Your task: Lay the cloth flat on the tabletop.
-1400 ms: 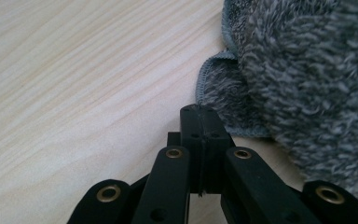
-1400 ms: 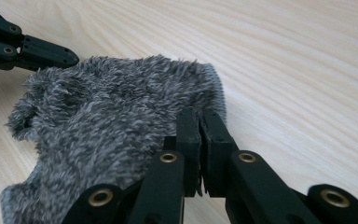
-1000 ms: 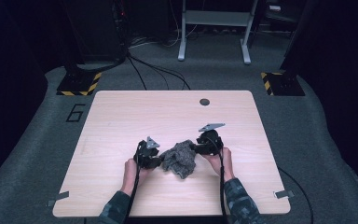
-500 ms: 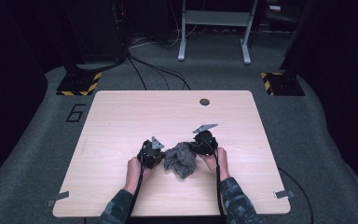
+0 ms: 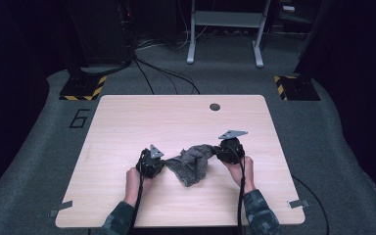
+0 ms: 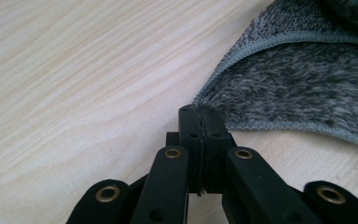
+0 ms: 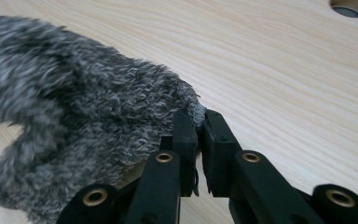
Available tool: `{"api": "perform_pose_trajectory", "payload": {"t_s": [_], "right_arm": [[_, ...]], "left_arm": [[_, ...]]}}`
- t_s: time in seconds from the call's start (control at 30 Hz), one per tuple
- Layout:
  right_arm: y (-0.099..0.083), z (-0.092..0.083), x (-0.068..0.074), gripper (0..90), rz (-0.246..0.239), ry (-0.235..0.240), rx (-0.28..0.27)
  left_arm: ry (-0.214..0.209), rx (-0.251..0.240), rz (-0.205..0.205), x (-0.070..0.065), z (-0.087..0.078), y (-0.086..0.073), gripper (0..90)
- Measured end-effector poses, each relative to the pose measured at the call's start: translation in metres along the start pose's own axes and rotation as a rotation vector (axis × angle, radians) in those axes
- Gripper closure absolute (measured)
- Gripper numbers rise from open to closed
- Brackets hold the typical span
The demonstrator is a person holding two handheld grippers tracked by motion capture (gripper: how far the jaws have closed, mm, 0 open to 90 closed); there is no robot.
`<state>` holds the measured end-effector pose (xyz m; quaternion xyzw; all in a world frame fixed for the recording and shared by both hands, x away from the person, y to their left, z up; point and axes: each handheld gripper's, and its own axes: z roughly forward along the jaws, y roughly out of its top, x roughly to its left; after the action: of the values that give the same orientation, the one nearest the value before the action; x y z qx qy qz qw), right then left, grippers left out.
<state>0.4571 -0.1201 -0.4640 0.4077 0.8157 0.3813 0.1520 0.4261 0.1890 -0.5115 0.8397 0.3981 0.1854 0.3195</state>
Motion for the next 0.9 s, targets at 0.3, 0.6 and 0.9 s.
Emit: {"api": "perform_pose_trajectory", "payload": {"t_s": [0.3,0.6,0.9], "right_arm": [[-0.022,-0.002,-0.022,82.7,0.061,-0.064,0.035],[-0.037,-0.011,-0.041,77.1,0.145,-0.104,0.077],[-0.013,-0.029,-0.032,50.1,0.084,-0.056,0.015]], "left_arm": [[0.026,0.001,-0.011,0.008,-0.008,-0.006,89.4],[0.026,0.011,-0.035,0.015,-0.009,-0.010,89.2],[0.002,0.039,-0.071,0.017,-0.005,0.000,49.1]]}}
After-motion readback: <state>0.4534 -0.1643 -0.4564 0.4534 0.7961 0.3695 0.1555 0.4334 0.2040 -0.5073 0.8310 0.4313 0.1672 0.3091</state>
